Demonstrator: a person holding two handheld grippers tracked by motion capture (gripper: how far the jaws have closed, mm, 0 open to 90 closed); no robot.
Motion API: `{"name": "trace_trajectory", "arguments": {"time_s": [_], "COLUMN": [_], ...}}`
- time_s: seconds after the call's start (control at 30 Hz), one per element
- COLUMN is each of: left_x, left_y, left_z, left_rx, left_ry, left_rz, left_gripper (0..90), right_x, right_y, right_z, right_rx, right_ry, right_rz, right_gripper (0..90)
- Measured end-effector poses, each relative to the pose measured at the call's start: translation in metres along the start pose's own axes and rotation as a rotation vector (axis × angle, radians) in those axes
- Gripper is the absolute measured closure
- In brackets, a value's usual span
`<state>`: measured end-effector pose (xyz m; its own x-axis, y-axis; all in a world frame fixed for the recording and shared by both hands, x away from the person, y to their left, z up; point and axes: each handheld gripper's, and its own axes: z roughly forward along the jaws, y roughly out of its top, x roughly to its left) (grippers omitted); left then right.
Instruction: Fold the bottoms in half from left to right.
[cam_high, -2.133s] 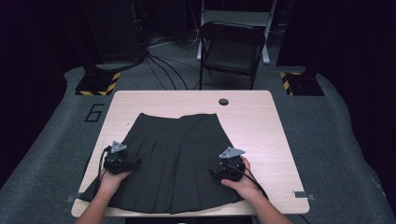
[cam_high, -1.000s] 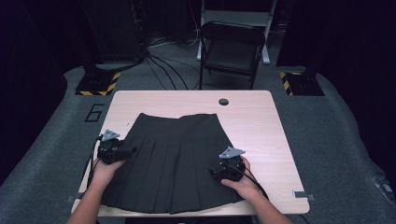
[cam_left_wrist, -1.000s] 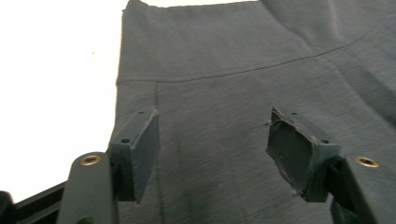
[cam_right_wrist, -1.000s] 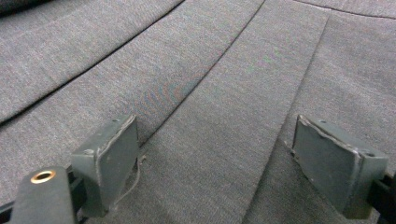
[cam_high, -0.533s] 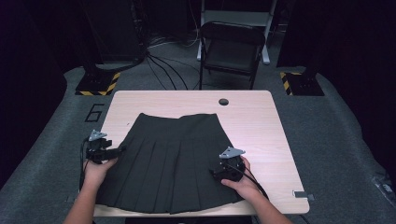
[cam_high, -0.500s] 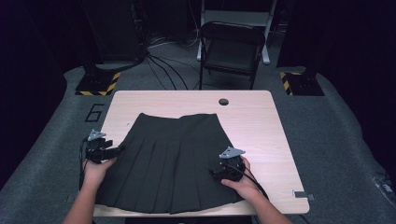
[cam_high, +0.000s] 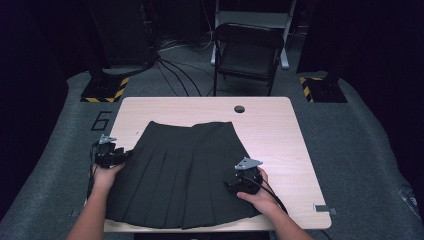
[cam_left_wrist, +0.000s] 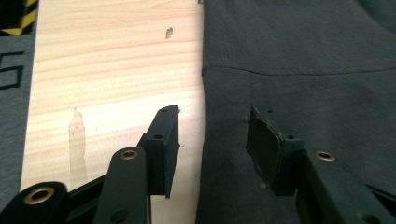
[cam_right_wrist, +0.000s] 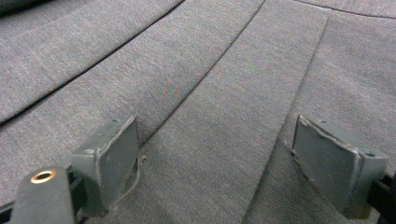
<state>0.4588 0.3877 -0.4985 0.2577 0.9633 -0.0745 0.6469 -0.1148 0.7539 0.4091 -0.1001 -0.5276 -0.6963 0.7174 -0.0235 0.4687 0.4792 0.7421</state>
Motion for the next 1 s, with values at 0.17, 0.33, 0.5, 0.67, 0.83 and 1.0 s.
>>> {"name": "trace_trajectory", "arguments": {"time_s": [0.17, 0.33, 0.5, 0.67, 0.83, 1.0], "left_x": [0.003, 0.003, 0.002, 0.0, -0.008, -0.012], "left_y": [-0.003, -0.004, -0.006, -0.006, -0.006, -0.006], "left_z": [0.011, 0.016, 0.023, 0.024, 0.026, 0.025], "left_rx": [0.014, 0.034, 0.047, 0.039, 0.041, 0.049], "left_ry": [0.018, -0.012, -0.012, -0.024, -0.019, -0.022], "left_rz": [-0.036, -0.082, -0.082, -0.068, -0.021, 0.0], "left_gripper": [48.2, 45.1, 46.4, 49.8, 55.7, 65.3], "right_x": [0.0, 0.0, 0.0, 0.0, 0.0, 0.0], "right_y": [0.0, 0.0, 0.0, 0.0, 0.0, 0.0], "right_z": [0.0, 0.0, 0.0, 0.0, 0.0, 0.0], "right_rx": [0.0, 0.0, -0.001, -0.001, 0.0, -0.001], "right_ry": [0.0, 0.0, 0.002, 0.002, 0.0, 0.001], "right_rz": [0.001, 0.0, 0.001, 0.001, 0.0, 0.001], "right_gripper": [14.4, 14.4, 14.4, 14.4, 14.4, 14.4]}}
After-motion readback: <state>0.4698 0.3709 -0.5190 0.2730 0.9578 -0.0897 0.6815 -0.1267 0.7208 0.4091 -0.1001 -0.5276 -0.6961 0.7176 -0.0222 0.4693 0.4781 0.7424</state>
